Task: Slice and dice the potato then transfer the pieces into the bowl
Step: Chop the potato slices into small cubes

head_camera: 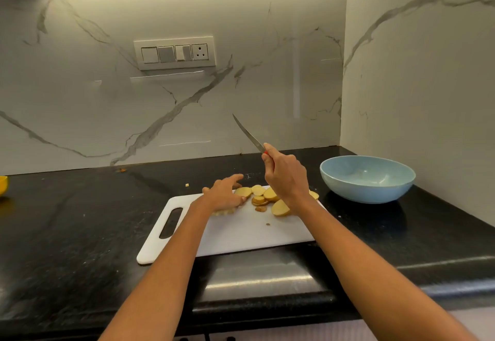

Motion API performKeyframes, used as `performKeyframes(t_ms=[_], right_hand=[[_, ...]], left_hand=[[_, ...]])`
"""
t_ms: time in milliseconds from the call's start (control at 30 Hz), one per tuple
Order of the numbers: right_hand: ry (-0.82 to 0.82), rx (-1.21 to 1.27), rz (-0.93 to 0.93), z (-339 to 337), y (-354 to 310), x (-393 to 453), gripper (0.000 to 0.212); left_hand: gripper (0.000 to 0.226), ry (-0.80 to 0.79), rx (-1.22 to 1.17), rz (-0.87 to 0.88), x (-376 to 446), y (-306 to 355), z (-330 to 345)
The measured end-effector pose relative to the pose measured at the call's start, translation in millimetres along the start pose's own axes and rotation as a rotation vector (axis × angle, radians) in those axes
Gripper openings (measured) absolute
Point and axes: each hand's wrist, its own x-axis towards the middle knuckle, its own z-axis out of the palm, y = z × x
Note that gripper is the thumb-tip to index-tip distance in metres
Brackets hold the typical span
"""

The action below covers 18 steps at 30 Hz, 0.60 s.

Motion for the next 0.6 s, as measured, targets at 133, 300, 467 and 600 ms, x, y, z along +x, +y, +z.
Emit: performKeyframes(t_ms=[133,300,467,600], right_hand=[[0.047,0.021,0.001,-0.4,3.1,5.7,0.04],[0.099,0.056,0.022,-1.9,4.3,8.2,0.039],[0.113,0.064,0.032,-1.6,4.5,6.3,0.038],[0.128,0.061,0.037,-2.2,4.5,7.2,0.038]], left_hand=[[0.051,0.028,0.008,0.065,4.8,-6.5,-2.4],[0.055,0.083,-0.05,0.132,0.5,-2.5,1.0],[0.052,0.147,-0.055,0.155,-4.8,5.9,2.8],[0.052,0.208,-0.228,0.202,-6.3,17.8,4.5]])
